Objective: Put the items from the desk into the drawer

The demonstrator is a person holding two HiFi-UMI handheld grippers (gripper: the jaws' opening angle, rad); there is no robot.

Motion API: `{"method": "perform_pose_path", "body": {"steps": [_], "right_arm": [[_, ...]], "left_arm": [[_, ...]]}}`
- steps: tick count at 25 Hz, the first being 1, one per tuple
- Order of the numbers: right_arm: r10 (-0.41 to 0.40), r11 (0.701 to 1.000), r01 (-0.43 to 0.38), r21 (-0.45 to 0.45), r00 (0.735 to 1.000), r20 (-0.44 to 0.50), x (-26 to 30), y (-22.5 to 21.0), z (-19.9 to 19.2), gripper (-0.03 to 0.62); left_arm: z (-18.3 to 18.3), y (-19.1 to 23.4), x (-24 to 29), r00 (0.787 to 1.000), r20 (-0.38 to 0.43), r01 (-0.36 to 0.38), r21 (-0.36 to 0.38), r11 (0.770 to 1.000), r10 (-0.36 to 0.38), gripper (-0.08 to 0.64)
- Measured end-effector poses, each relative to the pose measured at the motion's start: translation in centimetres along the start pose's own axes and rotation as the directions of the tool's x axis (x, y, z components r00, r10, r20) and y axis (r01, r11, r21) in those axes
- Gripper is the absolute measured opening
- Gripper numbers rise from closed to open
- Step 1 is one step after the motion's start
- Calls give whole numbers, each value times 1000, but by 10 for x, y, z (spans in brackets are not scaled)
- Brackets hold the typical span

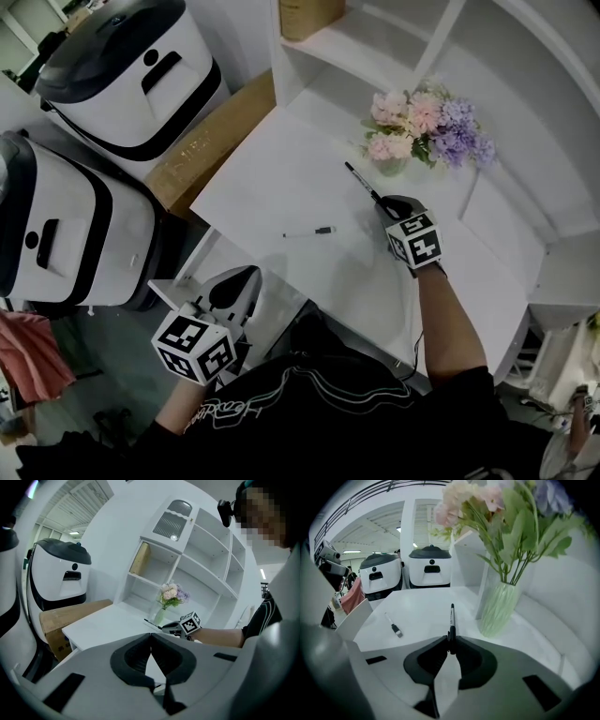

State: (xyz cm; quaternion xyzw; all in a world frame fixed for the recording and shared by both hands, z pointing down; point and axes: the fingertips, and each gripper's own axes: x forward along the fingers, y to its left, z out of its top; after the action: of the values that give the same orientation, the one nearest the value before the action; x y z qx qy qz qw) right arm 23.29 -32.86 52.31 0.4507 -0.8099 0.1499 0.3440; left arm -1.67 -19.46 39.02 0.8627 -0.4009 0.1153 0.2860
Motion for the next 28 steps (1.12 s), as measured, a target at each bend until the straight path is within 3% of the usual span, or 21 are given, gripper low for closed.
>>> {"method": "perform_pose_path", "body": {"steps": [6,16,24,28], "right_arm": [[24,999,-21,-33,995,96,-52,47,23,75],[200,980,-193,-54,952,233,-121,179,51,75],[393,919,-376,-122,902,178,-114,298,37,75],[451,889,-432,-150,883,131,-92,345,30,75]], "left_arm": [[-6,-14,-25,999,32,3,-4,1000,-3,20],[-33,-23,-89,996,79,-33,-29,999,35,20],[-61,-7,-142,989,105,-96,-78,992,104,20],[-73,11,-163,983,110,-132,-116,984,145,20]]}}
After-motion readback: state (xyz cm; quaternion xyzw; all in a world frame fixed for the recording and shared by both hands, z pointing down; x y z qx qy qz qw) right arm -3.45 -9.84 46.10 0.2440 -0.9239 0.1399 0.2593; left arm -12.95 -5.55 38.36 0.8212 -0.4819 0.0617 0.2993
